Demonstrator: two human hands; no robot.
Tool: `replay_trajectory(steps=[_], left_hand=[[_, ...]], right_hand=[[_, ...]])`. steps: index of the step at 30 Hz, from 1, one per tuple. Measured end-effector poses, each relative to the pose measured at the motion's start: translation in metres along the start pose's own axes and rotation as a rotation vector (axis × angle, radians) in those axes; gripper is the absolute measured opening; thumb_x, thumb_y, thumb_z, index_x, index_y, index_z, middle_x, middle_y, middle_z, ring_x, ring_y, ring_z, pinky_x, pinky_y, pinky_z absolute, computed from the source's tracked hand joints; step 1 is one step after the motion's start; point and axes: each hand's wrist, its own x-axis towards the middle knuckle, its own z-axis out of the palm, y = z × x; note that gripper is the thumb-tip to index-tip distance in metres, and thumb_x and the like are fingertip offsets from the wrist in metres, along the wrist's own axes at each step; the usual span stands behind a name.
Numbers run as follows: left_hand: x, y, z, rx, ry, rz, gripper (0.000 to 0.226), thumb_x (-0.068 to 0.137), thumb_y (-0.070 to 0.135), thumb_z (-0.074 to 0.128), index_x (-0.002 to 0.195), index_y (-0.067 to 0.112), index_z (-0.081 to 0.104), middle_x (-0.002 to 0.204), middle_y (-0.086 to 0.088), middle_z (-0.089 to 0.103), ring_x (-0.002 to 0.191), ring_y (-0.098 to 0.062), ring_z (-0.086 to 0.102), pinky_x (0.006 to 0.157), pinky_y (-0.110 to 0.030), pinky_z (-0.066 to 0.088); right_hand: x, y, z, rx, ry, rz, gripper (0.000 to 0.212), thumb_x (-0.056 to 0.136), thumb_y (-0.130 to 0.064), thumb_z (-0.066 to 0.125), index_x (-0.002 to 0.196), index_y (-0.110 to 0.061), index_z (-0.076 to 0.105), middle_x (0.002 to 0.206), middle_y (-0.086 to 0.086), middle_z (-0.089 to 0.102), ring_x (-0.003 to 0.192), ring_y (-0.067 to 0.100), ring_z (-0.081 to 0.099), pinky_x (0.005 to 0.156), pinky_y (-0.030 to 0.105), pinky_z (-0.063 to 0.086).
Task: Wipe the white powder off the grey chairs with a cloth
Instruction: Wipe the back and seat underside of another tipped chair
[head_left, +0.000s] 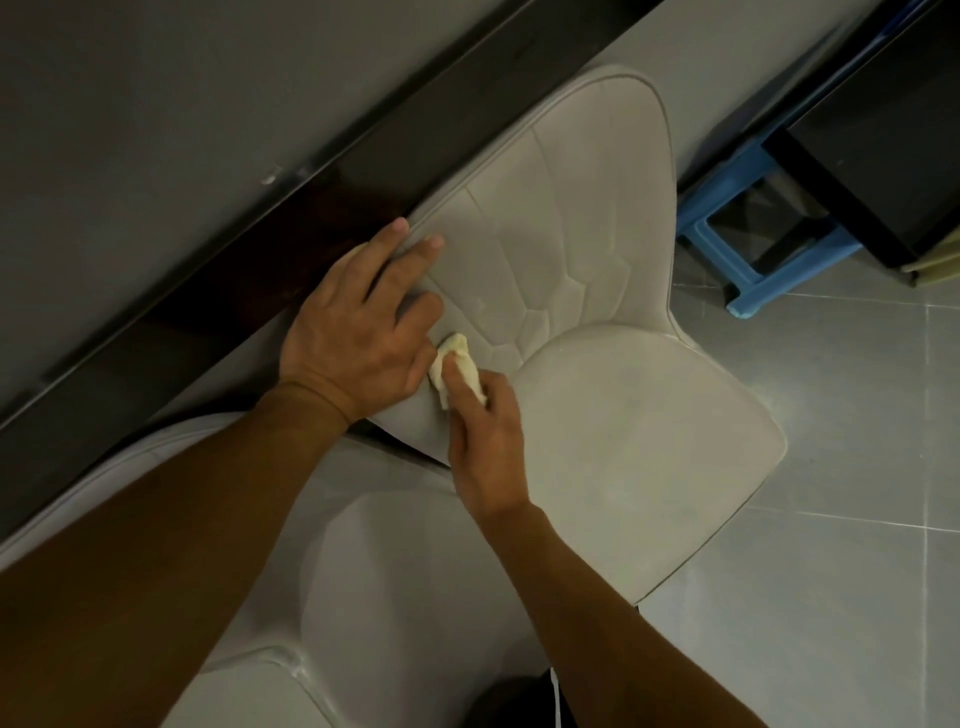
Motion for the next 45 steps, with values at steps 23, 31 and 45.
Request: replay_trajectory(steps=[23, 31, 45], left_hand=[[-0.001, -0.001, 0.001, 0.032, -0.009, 0.014, 0.023, 0.094, 0.026, 0.045, 0.095, 0.009, 0.060, 0.147, -0.016, 0.041, 0.138, -0.040, 0.036, 0.104, -0.047, 0.037], [-0.001, 0.000, 0.001, 0.027, 0.003, 0.014, 0.024, 0.093, 0.026, 0.046, 0.092, 0.009, 0.062, 0.146, -0.016, 0.044, 0.138, -0.039, 0.038, 0.103, -0.047, 0.038], [0.000, 0.001, 0.001, 0.027, 0.012, 0.012, 0.026, 0.094, 0.028, 0.042, 0.093, 0.009, 0.060, 0.146, -0.017, 0.047, 0.138, -0.040, 0.038, 0.102, -0.048, 0.039]], right_hand=[[0.036, 0.016, 0.002, 0.288, 0.011, 0.443, 0.035, 0.102, -0.021, 0.049, 0.134, -0.032, 0.059, 0.110, 0.001, 0.059, 0.094, 0.009, 0.059, 0.090, 0.027, 0.047], [0.039, -0.017, -0.033, 0.743, 0.261, 0.434, 0.074, 0.093, -0.015, 0.065, 0.146, -0.053, 0.029, 0.122, 0.006, 0.061, 0.102, 0.013, 0.064, 0.093, 0.035, 0.056], [0.023, -0.005, -0.011, 0.670, 0.267, 0.638, 0.030, 0.095, -0.027, 0.067, 0.119, -0.023, 0.049, 0.115, 0.007, 0.057, 0.103, 0.017, 0.059, 0.089, 0.033, 0.053]])
